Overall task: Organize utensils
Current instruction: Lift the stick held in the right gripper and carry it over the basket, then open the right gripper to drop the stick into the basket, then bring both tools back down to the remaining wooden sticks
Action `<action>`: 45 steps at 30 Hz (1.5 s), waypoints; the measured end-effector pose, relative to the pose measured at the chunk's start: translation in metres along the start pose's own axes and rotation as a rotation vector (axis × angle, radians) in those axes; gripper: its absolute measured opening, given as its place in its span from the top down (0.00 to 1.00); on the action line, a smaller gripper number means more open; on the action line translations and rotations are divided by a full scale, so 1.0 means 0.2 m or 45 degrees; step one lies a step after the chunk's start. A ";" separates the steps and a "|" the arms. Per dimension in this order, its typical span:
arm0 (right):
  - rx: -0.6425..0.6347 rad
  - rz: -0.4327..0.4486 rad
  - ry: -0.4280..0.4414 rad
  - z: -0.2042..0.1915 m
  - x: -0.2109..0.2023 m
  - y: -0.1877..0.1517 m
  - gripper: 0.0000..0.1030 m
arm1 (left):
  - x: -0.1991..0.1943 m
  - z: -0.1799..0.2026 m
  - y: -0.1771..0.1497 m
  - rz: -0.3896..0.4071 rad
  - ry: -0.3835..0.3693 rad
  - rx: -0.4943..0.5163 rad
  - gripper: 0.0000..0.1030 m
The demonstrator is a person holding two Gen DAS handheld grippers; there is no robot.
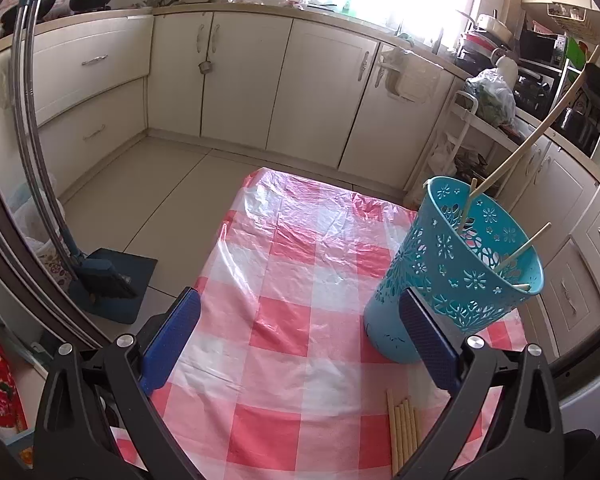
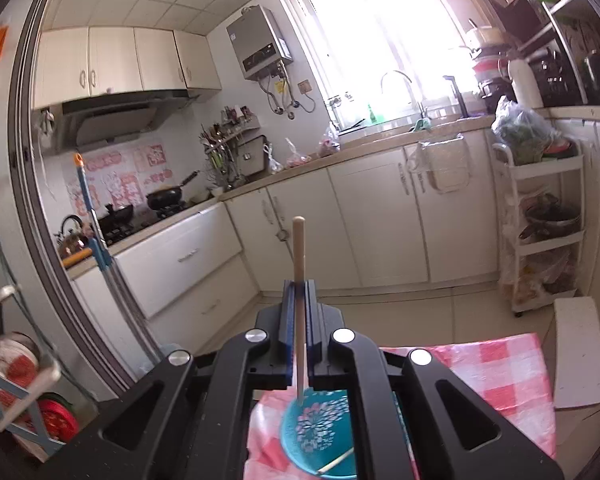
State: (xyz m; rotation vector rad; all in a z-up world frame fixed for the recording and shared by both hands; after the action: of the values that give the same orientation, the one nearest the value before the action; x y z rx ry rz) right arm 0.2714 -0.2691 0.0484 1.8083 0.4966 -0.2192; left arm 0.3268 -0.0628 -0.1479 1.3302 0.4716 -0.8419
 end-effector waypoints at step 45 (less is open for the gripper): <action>-0.007 -0.644 -0.176 0.05 -0.03 -1.29 0.78 | 0.07 -0.06 -0.11 -0.083 0.107 0.081 0.07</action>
State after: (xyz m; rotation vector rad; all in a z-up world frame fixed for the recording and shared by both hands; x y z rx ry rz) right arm 0.1535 -0.2223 -0.1776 1.6218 0.8484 -0.6832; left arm 0.3207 -0.0555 -0.1745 1.4191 0.5608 -0.8629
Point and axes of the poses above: each gripper's, at about its wrist camera, not at the fingertips, and x roughly the way its jaws point, z to its right, y to its top, the point moved 9 cm from there along x, roughly the way its jaws point, and after that the axes turned 6 degrees about -z, right-handed, at the moved point
